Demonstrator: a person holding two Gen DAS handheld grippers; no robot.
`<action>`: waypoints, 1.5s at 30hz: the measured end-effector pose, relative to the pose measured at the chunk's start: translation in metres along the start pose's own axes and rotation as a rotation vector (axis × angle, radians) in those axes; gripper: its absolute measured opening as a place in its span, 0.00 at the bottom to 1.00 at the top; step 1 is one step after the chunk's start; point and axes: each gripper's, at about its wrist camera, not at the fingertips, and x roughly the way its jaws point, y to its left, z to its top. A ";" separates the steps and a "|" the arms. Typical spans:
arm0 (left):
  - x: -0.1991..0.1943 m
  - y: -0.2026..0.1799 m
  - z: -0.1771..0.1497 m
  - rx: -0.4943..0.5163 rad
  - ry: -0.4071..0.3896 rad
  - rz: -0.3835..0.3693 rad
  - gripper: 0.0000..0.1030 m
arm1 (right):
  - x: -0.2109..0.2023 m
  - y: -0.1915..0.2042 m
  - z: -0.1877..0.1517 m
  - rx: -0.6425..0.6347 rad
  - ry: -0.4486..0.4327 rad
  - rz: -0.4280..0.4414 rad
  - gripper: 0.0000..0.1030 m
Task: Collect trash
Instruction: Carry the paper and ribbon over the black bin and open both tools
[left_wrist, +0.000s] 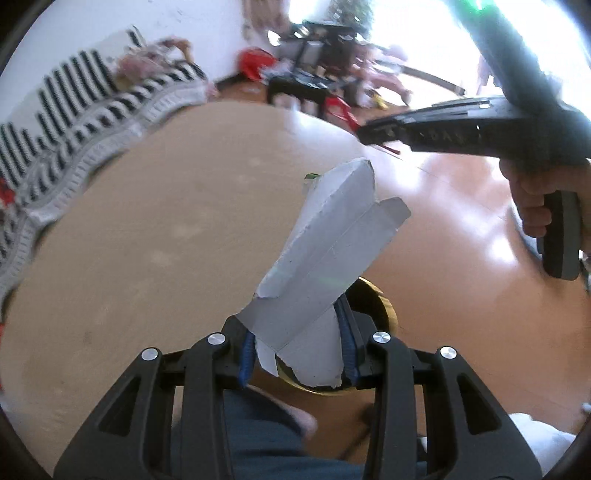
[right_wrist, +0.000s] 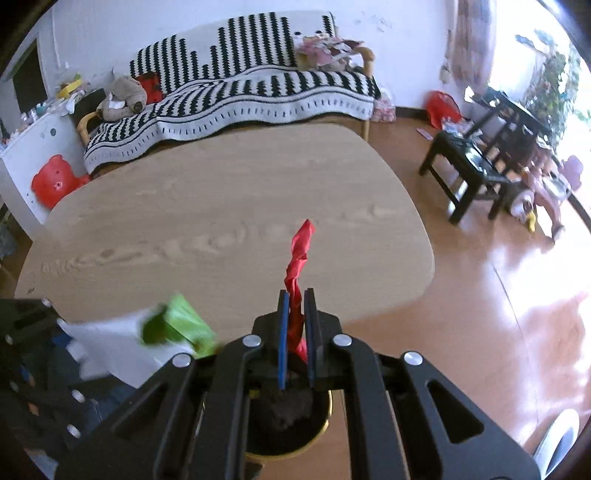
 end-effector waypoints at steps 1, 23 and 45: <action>0.015 -0.014 -0.007 0.001 0.036 -0.035 0.36 | 0.000 -0.005 -0.014 0.002 0.013 -0.001 0.08; 0.245 -0.009 -0.085 -0.084 0.515 -0.069 0.36 | 0.217 -0.034 -0.184 0.267 0.470 0.204 0.08; 0.222 -0.017 -0.084 -0.143 0.419 -0.076 0.94 | 0.203 -0.043 -0.164 0.195 0.429 0.090 0.92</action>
